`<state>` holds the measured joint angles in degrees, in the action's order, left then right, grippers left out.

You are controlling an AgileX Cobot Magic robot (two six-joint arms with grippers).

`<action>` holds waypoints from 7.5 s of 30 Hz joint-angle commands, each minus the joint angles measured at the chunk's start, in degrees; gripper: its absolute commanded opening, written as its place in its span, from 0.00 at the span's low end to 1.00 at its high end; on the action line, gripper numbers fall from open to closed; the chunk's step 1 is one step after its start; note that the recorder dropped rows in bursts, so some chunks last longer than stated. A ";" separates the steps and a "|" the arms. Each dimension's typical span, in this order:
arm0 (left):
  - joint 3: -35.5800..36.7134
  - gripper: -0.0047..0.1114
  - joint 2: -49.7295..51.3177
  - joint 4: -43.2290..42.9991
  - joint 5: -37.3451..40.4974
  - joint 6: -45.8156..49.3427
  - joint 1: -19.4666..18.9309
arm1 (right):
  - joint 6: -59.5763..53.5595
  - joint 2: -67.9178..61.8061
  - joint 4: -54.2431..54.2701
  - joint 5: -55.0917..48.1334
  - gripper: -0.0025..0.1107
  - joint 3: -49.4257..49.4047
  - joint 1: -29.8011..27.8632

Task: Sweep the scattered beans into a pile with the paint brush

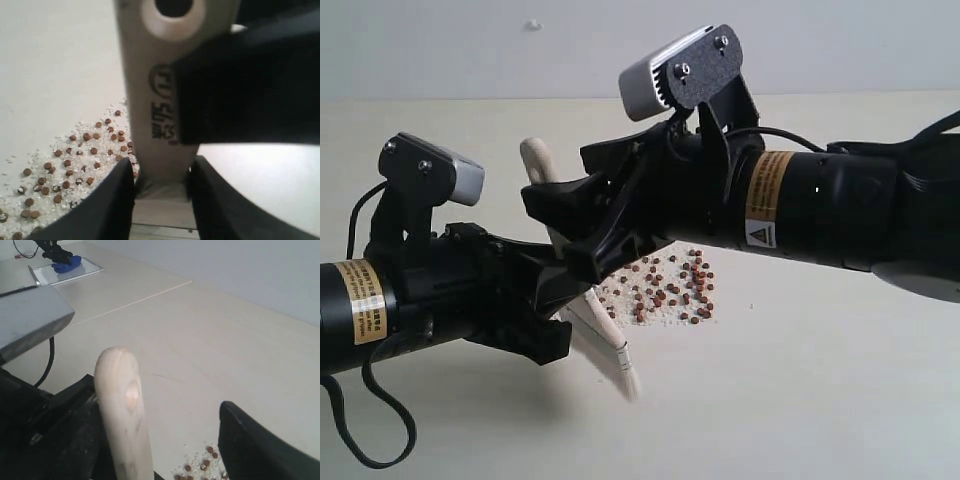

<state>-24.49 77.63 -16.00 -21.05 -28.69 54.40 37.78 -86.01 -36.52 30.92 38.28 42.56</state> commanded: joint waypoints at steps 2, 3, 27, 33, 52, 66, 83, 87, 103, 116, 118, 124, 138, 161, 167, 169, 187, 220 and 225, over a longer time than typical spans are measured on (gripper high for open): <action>-0.47 0.04 0.02 -0.03 -1.33 -0.79 -0.13 | 3.04 -0.13 -3.17 -1.20 0.58 0.46 0.13; -0.47 0.04 0.02 -0.03 -1.33 -0.79 -0.13 | 3.04 -0.13 -3.17 -1.20 0.58 0.46 0.13; -0.47 0.04 0.02 -0.03 -1.23 -1.46 -0.13 | 7.47 -2.46 -5.39 -1.09 0.58 1.18 0.13; -0.47 0.04 0.02 -0.28 -1.10 -1.46 -0.13 | 7.33 -4.12 -5.50 -0.84 0.58 2.88 0.13; -0.47 0.04 0.02 -0.81 -0.53 -1.73 -0.13 | 7.33 -3.98 -6.03 -0.95 0.27 3.48 0.13; -0.47 0.04 0.02 -0.81 -0.53 -1.89 -0.13 | 7.39 -3.98 -10.78 -0.84 0.02 3.48 0.13; -0.47 0.52 -0.31 -1.32 2.30 -3.46 -0.13 | 0.78 -3.98 4.00 -4.88 0.02 3.48 0.13; -0.47 0.53 -0.78 -1.32 4.68 -3.46 -0.13 | -5.63 -3.98 11.38 -8.31 0.02 3.48 0.13; 4.03 0.04 -27.29 -3.10 16.16 -4.53 -0.13 | -33.59 17.23 38.15 -20.36 0.02 0.31 0.00; 14.42 0.04 -63.08 -0.31 19.29 -3.40 -1.55 | -57.15 25.00 69.03 2.07 0.02 -19.53 -1.33; 14.42 0.04 -65.13 -0.20 23.19 -3.15 -3.28 | -57.15 25.00 69.03 2.18 0.02 -19.74 -1.33; 14.42 0.04 -70.48 -0.30 30.72 -3.27 -9.39 | -57.90 25.00 69.03 2.53 0.02 -19.81 -1.33; 20.82 0.04 -77.63 0.31 30.59 -3.45 -19.08 | -62.02 21.03 78.56 11.84 0.02 -20.23 -1.33; 21.18 0.04 -77.63 -0.04 29.93 -3.13 -19.08 | -52.46 12.48 76.86 29.96 0.02 -26.47 -1.22; 21.18 0.04 -77.63 -0.04 29.93 -3.13 -19.08 | -52.64 12.48 76.25 28.30 0.02 -26.47 -1.22; 21.18 0.04 -77.63 -0.04 29.93 -3.13 -19.08 | -52.47 12.48 76.25 28.07 0.02 -26.47 -1.22; 21.18 0.04 -77.63 -0.04 29.93 -3.13 -19.08 | -47.91 10.01 72.52 24.91 0.02 -26.47 -1.22; 21.18 0.04 -77.63 -0.04 29.93 -3.03 -19.08 | -43.66 -4.18 76.74 34.47 0.02 -21.91 -1.22; 21.18 0.04 -77.63 -0.04 29.93 -3.03 -19.08 | -41.65 -8.66 76.49 33.86 0.02 -19.29 -1.22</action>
<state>-3.65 0.30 -16.21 9.43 -31.97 35.52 -4.86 -92.61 40.55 64.45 17.65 41.55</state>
